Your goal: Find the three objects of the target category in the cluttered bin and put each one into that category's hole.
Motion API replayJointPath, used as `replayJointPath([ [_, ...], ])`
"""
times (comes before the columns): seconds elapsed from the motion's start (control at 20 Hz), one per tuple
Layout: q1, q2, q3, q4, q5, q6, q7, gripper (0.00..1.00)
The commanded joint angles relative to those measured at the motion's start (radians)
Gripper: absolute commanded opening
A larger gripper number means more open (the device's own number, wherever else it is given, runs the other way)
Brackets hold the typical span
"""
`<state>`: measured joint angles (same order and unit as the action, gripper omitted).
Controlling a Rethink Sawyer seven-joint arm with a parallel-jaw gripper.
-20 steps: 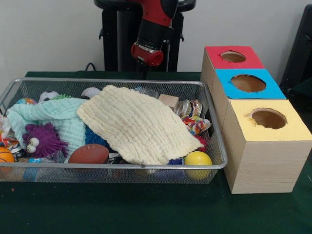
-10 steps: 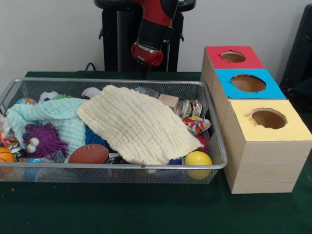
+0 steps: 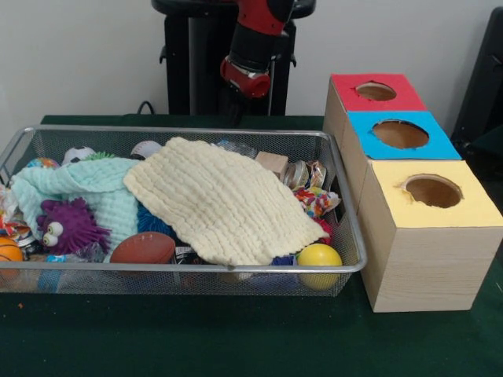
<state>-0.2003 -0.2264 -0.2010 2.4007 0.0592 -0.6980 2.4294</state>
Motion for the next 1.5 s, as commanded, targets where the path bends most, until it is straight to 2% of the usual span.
replayJointPath([
  [0.05,0.045,-0.177,0.078,0.055,0.075,0.26,0.097,0.0],
  [0.2,0.064,-0.2,0.064,0.055,0.058,0.289,0.121,0.0],
  [0.3,0.069,-0.191,0.057,0.045,0.043,0.287,0.138,0.0],
  [0.4,0.064,-0.148,0.058,0.02,0.023,0.249,0.157,0.0],
  [0.75,0.063,0.048,0.056,-0.076,-0.01,0.019,0.235,0.0],
  [1.1,0.131,0.187,0.024,-0.119,0.05,-0.29,0.295,0.0],
  [1.25,0.133,0.225,0.026,-0.133,0.071,-0.352,0.283,0.0],
  [1.5,0.103,0.262,0.038,-0.152,0.075,-0.381,0.236,0.0],
])
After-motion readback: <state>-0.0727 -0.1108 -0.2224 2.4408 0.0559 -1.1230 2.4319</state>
